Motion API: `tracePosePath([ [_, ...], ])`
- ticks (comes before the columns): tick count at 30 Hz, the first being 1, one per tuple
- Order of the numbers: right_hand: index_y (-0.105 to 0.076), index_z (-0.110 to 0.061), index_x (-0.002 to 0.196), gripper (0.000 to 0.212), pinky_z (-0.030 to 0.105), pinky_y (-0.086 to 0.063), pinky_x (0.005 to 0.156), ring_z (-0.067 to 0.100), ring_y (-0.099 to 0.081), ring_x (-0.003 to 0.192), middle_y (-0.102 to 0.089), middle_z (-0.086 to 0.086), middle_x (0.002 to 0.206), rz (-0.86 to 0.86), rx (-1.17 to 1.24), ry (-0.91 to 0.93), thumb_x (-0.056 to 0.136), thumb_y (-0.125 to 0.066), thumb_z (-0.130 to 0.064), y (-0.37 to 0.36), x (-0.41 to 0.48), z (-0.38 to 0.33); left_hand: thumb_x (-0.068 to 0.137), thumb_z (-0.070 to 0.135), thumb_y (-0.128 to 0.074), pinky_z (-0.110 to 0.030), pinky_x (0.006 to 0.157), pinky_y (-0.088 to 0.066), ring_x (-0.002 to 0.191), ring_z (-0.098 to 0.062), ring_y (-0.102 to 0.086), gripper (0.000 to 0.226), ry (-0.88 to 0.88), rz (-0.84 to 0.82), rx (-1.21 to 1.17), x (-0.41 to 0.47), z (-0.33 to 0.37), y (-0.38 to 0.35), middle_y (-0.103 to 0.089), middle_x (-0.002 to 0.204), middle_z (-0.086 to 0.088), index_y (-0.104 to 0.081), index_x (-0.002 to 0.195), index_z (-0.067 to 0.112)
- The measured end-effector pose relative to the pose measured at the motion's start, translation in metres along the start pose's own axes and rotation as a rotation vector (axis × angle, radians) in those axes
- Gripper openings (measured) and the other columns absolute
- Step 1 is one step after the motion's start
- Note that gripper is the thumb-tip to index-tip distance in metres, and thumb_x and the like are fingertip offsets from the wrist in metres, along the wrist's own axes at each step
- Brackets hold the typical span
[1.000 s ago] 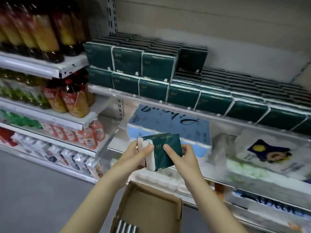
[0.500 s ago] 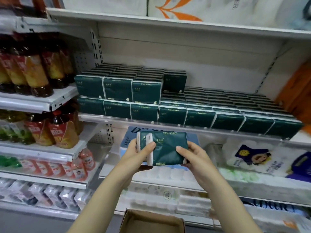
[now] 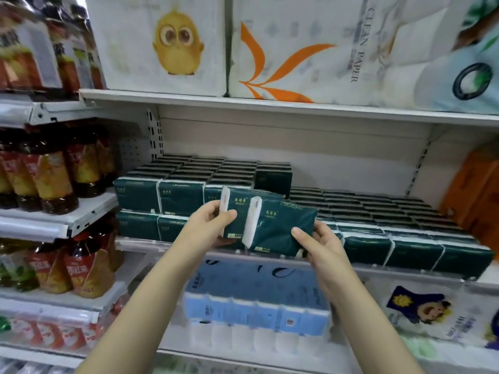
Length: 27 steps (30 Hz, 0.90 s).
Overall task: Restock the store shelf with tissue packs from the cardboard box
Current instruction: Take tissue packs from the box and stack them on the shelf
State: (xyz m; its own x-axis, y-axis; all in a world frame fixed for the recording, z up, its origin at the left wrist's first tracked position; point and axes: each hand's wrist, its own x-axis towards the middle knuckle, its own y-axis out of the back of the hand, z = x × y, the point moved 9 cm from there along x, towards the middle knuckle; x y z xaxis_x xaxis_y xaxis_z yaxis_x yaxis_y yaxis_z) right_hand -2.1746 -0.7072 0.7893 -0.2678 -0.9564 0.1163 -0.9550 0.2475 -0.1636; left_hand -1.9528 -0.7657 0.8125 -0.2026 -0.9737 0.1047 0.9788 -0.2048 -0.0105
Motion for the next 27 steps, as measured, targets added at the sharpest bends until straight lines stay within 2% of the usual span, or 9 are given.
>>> tracePosePath([
  [3,-0.061,-0.016,0.110,0.024,0.024,-0.051,0.093,-0.001,-0.067,0.096,-0.073,-0.011,0.103,-0.009,-0.031,0.036,0.089,-0.069,-0.013,0.004,0.026,-0.011,0.094,0.025,-0.058,-0.041,0.082,-0.059,0.100,-0.025,-0.066,0.015,-0.080,0.082,0.110,0.025,0.024,0.002,-0.070,0.105,-0.005,-0.065,0.107,0.023],
  [5,-0.057,-0.020,0.106,0.023,0.016,-0.046,0.086,-0.010,-0.061,0.094,-0.066,-0.018,0.102,0.010,-0.034,0.050,0.088,-0.069,-0.013,0.012,0.047,-0.012,0.093,0.027,-0.057,-0.029,0.072,-0.052,0.089,-0.016,-0.065,0.017,-0.150,0.181,0.181,0.041,0.038,0.007,-0.070,0.098,0.004,-0.065,0.108,0.025],
  [9,-0.056,-0.014,0.119,0.031,0.031,-0.050,0.094,0.012,-0.063,0.108,-0.067,-0.002,0.116,0.099,-0.057,0.056,0.090,-0.067,-0.012,0.033,0.095,-0.009,0.094,0.025,-0.058,-0.017,0.066,-0.040,0.073,0.000,-0.054,0.020,-0.237,0.318,0.159,0.069,0.053,0.016,-0.065,0.095,0.009,-0.063,0.113,0.020],
  [15,-0.053,-0.013,0.121,0.033,0.036,-0.046,0.092,0.020,-0.057,0.104,-0.061,0.000,0.116,0.186,-0.233,0.053,0.092,-0.066,-0.017,0.046,0.159,0.004,0.095,0.025,-0.059,-0.026,0.080,-0.047,0.090,-0.009,-0.062,0.013,-0.224,0.369,0.109,0.102,0.048,0.024,-0.069,0.098,0.007,-0.063,0.106,0.022],
  [18,-0.054,-0.008,0.126,0.036,0.029,-0.043,0.083,0.019,-0.053,0.096,-0.057,0.000,0.110,0.187,-0.319,0.075,0.092,-0.065,-0.012,0.033,0.183,0.004,0.095,0.027,-0.059,-0.026,0.074,-0.045,0.079,-0.010,-0.058,0.013,-0.223,0.358,0.113,0.112,0.044,0.025,-0.065,0.085,0.009,-0.063,0.105,0.020],
  [20,-0.056,-0.010,0.128,0.037,0.022,-0.044,0.080,0.018,-0.054,0.094,-0.059,0.002,0.114,0.186,-0.410,0.095,0.092,-0.065,-0.011,0.023,0.194,0.004,0.094,0.031,-0.061,-0.030,0.080,-0.048,0.080,-0.011,-0.058,0.011,-0.221,0.355,0.121,0.117,0.042,0.027,-0.065,0.082,0.008,-0.063,0.099,0.022],
  [23,-0.056,-0.007,0.125,0.032,0.006,-0.038,0.055,0.013,-0.054,0.075,-0.062,0.003,0.114,0.182,-0.545,0.109,0.094,-0.062,-0.011,0.012,0.208,0.007,0.094,0.034,-0.061,-0.039,0.089,-0.049,0.089,-0.018,-0.063,0.012,-0.222,0.350,0.150,0.122,0.041,0.029,-0.069,0.090,-0.004,-0.062,0.095,0.021],
  [25,-0.054,-0.005,0.126,0.032,0.014,-0.039,0.064,0.014,-0.051,0.072,-0.062,0.008,0.116,0.193,-0.607,0.091,0.096,-0.059,-0.013,0.010,0.211,0.008,0.094,0.034,-0.061,-0.043,0.092,-0.049,0.097,-0.023,-0.064,0.015,-0.224,0.342,0.173,0.125,0.041,0.030,-0.071,0.098,-0.008,-0.062,0.098,0.020],
  [27,-0.052,-0.006,0.127,0.033,0.023,-0.040,0.072,0.018,-0.052,0.083,-0.062,0.011,0.121,0.203,-0.622,0.054,0.095,-0.060,-0.014,0.009,0.215,0.011,0.094,0.033,-0.061,-0.043,0.094,-0.050,0.098,-0.021,-0.065,0.014,-0.223,0.328,0.182,0.127,0.041,0.030,-0.072,0.098,-0.005,-0.063,0.099,0.020],
])
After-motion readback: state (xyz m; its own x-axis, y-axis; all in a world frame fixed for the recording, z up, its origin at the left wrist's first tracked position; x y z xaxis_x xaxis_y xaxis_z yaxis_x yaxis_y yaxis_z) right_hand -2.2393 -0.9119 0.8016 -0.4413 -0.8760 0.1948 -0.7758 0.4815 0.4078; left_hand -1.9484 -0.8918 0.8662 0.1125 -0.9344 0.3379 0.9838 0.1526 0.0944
